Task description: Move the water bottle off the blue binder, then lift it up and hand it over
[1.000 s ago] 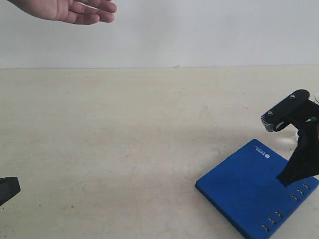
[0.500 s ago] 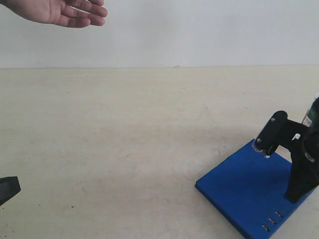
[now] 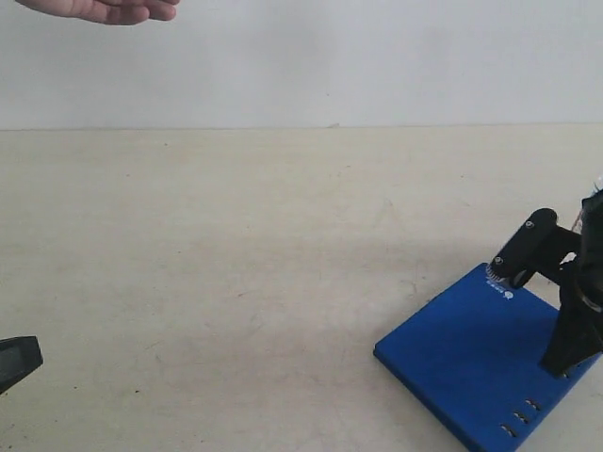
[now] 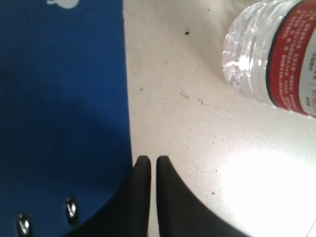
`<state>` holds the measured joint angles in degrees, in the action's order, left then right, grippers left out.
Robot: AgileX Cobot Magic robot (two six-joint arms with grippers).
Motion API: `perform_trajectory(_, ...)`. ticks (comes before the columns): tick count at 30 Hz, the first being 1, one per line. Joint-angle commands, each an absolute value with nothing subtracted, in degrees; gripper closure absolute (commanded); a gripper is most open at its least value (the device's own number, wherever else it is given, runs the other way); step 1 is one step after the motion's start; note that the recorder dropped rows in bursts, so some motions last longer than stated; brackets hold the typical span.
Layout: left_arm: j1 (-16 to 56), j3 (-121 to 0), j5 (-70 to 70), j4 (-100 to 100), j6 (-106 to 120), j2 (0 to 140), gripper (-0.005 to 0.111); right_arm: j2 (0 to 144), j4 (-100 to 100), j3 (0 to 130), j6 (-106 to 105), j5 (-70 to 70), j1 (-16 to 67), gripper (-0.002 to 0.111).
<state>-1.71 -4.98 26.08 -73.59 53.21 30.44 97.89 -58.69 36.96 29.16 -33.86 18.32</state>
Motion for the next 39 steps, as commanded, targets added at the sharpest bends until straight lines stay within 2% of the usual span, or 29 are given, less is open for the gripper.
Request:
perform_trajectory(1, -1.4, -5.3, 26.0, -74.3, 53.5, 30.7, 0.102, 97.9, -55.3, 36.7, 27.1, -31.3, 18.3, 0.108)
perform_trajectory(4, -1.4, -5.3, 25.6, -74.3, 53.5, 30.7, 0.102, 97.9, -43.4, 36.7, 17.8, -28.4, 18.3, 0.108)
perform_trajectory(7, -1.4, -5.3, 24.1, -74.9, 53.5, 30.7, 0.102, 97.7, -25.0, 36.7, -0.7, -25.4, 19.2, 0.108)
perform_trajectory(14, -1.4, -5.3, 20.5, -78.9, 53.5, 30.7, 0.102, 91.5, 11.4, 38.7, -39.7, -26.4, 28.3, 0.108)
perform_trajectory(18, -1.4, -5.3, 19.5, -79.0, 53.5, 30.7, 0.102, 88.5, 19.9, 40.1, -44.6, -26.0, 31.1, 0.108)
perform_trajectory(22, -1.4, -5.3, 19.5, -79.0, 53.5, 30.7, 0.102, 86.6, 20.2, 41.6, -45.0, -25.7, 31.1, 0.108)
perform_trajectory(26, -1.4, -5.1, 24.7, -79.1, 52.1, 30.7, 0.102, 86.1, 21.8, 43.5, -45.1, -25.7, 31.1, 0.108)
perform_trajectory(28, -1.4, -4.2, 28.5, -80.2, 51.4, 30.7, 0.102, 86.6, 25.3, 44.3, -45.1, -26.0, 31.1, 0.104)
perform_trajectory(32, -1.4, 0.0, 30.3, -88.0, 53.3, 30.7, 0.101, 89.4, 26.6, 46.0, -45.0, -25.0, 31.1, 0.083)
perform_trajectory(34, -1.4, 0.0, 30.7, -92.1, 56.6, 30.7, 0.096, 91.3, 26.6, 47.2, -42.2, -22.8, 31.1, 0.075)
perform_trajectory(35, -1.4, 0.0, 31.8, -91.9, 56.6, 30.7, 0.089, 92.6, 26.6, 48.1, -40.0, -21.5, 31.1, 0.072)
perform_trajectory(39, -1.4, 0.0, 32.3, -96.1, 56.6, 31.3, 0.065, 98.9, 26.4, 54.1, -33.9, -19.4, 30.6, 0.072)
